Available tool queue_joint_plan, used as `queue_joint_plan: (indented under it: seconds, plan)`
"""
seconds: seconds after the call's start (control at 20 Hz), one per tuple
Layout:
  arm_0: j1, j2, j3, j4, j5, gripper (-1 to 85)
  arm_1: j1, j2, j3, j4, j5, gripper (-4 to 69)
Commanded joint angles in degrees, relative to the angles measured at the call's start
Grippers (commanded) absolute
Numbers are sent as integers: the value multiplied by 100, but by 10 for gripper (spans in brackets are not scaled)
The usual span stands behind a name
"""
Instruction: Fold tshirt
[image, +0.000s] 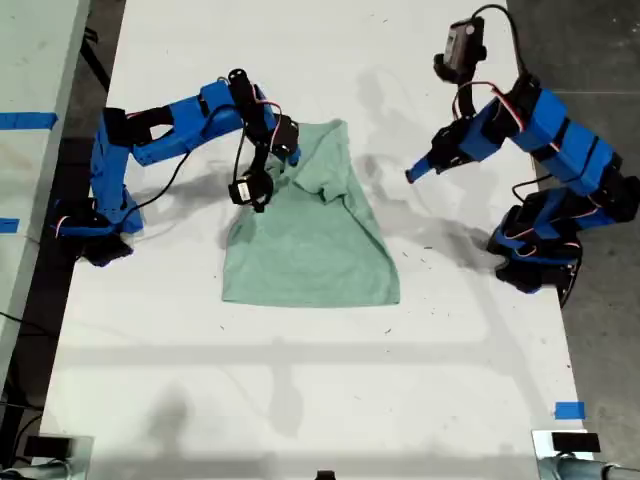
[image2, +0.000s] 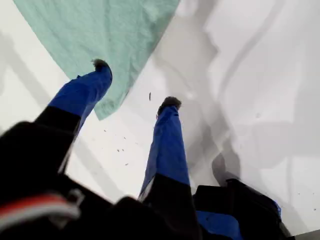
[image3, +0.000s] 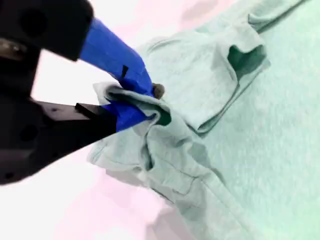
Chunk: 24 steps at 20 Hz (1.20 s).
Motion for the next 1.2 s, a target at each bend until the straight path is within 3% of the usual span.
queue_joint_plan:
  seconds: [0.0, 0.05, 0.25, 0.4, 0.5, 0.9, 1.15]
  plan:
    - [167, 88, -334, -272, 26, 267, -123, 272, -53, -176, 79, 231]
    - [167, 123, -334, -237, 26, 325, -132, 272, -53, -176, 105, 231]
    - [211, 1274, -325, -123, -35, 360, -149, 281, 0, -176, 211, 222]
    - [62, 2021, -88, 756, -343, 358, -360, 290, 26, -114, 352, 212]
    - [237, 2593, 563, 993, -510, 360, -633, 343, 105, -88, 519, 209]
    - [1934, 4737, 4008, -123, -2250, 319, -2065, 369, 571, -483, 1494, 206]
    - [2733, 5432, 5186, -158, -3322, 301, -2856, 308, 1055, -967, 2241, 201]
